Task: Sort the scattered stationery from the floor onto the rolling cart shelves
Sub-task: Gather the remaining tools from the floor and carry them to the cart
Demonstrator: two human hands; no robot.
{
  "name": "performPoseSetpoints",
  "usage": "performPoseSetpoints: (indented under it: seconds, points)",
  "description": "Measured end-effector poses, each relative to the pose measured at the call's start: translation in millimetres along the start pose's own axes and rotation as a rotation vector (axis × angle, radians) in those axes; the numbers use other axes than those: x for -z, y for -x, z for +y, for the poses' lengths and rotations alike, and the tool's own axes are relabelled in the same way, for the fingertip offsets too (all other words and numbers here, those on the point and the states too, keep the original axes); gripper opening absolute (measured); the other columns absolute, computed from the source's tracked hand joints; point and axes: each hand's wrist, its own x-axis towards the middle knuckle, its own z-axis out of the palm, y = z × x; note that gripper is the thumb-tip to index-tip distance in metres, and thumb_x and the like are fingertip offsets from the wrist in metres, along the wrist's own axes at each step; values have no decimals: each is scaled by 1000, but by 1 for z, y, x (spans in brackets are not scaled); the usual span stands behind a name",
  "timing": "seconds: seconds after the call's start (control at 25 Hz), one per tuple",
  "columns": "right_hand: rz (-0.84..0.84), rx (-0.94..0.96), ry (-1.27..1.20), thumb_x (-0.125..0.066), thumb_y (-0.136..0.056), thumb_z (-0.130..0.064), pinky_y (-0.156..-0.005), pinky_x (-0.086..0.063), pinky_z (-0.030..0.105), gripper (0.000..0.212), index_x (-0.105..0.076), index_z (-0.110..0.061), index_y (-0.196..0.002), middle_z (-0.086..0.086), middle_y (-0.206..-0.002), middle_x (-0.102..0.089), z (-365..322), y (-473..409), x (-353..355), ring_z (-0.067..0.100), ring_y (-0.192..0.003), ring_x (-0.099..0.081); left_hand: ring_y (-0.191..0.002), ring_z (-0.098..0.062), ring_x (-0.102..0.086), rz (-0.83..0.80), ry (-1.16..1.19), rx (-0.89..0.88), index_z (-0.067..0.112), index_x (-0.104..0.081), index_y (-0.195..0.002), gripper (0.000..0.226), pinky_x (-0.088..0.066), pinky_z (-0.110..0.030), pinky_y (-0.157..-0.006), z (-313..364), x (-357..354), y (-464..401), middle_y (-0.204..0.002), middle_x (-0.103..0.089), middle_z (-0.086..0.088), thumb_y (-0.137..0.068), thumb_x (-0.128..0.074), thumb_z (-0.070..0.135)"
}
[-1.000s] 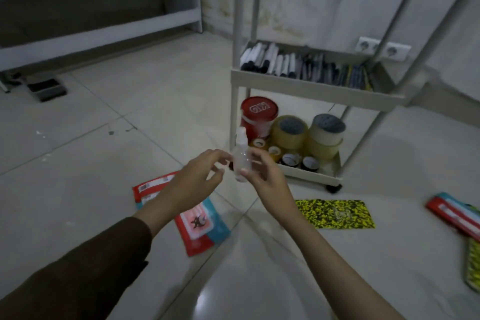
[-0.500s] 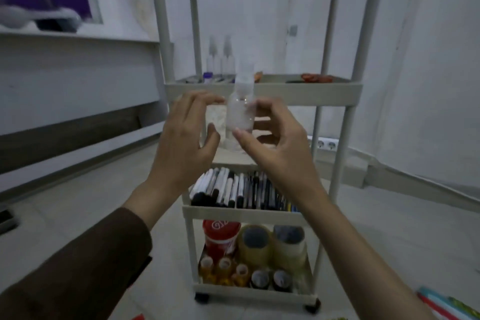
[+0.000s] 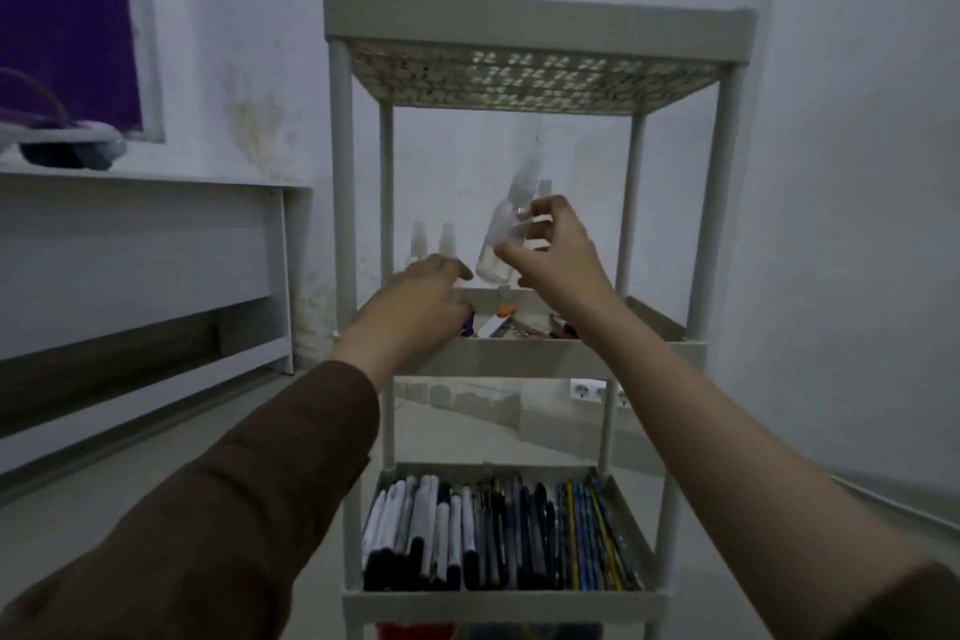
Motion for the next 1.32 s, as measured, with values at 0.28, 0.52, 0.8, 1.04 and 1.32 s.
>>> performPoseSetpoints:
  seconds: [0.28, 0.52, 0.8, 1.04, 1.32]
  points:
    - [59, -74, 162, -64, -81, -7, -52, -47, 17, 36, -40, -9, -108, 8, -105, -54, 31, -25, -23, 12, -71, -56, -143, -28, -10, -350, -211, 149, 21, -25, -145, 59, -11, -52, -114, -3, -11, -13, -156, -17, -5, -93, -29, 49]
    - [3, -236, 431, -64, -81, -5, -70, -42, 33, 39, -40, -7, -112, 16, -112, -56, 48, -47, -47, 31, -94, -56, -144, -25, 12, -421, -155, 183, 22, -11, -149, 63, 0, -53, -115, 0, -9, -11, -158, 1, -4, -94, -24, 50]
    - [-127, -316, 536, -56, -87, -4, -74, -41, 33, 35, -40, -6, -117, 20, -120, -52, 58, -61, -65, 32, -101, -55, -145, -23, 7, -396, -164, 196, 24, -10, -149, 60, -3, -51, -114, 2, -7, -8, -158, -2, -4, -95, -20, 49]
    - [-141, -294, 578, -60, -87, -13, -81, -46, 39, 38, -32, -7, -112, 23, -117, -54, 67, -60, -62, 37, -106, -56, -145, -21, 5, -345, -161, 167, 25, -8, -149, 61, -2, -50, -114, 1, -9, -6, -158, -5, -1, -94, -19, 50]
    - [83, -153, 437, -48, -93, -12, -85, -47, 42, 24, -42, -4, -115, 18, -115, -56, 46, -53, -56, 34, -105, -53, -143, -24, -14, -257, -135, 158, 22, -20, -146, 60, -14, -49, -114, -1, -11, -6, -155, -20, -5, -93, -25, 49]
